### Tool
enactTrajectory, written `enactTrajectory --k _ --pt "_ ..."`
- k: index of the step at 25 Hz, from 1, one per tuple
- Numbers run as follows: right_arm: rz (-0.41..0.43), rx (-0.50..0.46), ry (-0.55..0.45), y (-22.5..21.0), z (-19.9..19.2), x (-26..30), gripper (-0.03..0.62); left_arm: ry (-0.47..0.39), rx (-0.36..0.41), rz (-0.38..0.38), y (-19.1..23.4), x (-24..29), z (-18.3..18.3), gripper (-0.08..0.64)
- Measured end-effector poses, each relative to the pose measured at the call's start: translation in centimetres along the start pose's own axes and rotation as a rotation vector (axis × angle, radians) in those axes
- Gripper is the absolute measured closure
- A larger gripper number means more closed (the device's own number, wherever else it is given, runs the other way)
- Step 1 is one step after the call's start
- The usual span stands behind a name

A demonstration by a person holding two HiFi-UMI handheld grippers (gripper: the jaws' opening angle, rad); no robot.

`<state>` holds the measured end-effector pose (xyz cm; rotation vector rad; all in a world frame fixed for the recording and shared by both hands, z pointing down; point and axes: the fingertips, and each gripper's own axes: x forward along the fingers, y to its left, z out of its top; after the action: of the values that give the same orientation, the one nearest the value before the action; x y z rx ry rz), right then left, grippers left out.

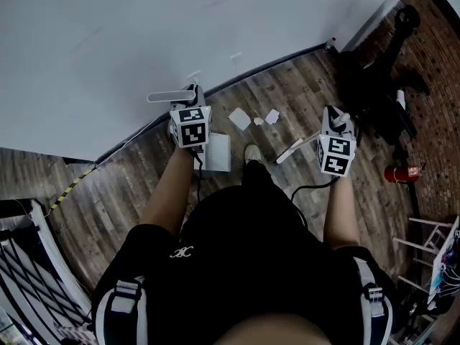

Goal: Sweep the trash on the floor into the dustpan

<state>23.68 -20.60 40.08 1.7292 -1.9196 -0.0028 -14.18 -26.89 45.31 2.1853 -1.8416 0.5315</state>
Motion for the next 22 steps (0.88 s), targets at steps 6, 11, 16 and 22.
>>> enactTrajectory --k 6,11,16,22 --pt "0.039 0.01 0.032 -3.6 -1.6 9.2 0.563 0.021 -0.046 0.129 0.7 6.9 0.7 0.528" --pt "0.087 0.0 0.056 -6.2 -2.6 16.4 0.563 0.039 -0.088 0.203 1.6 12.0 0.9 0.528" --pt "0.173 -0.053 0.064 -7.3 -3.1 21.8 0.563 0.061 -0.119 0.255 2.4 16.7 -0.9 0.528" --pt "0.34 -0.201 0.122 -4.8 -5.6 28.4 0.563 0.125 -0.183 0.321 3.2 20.7 -6.0 0.528"
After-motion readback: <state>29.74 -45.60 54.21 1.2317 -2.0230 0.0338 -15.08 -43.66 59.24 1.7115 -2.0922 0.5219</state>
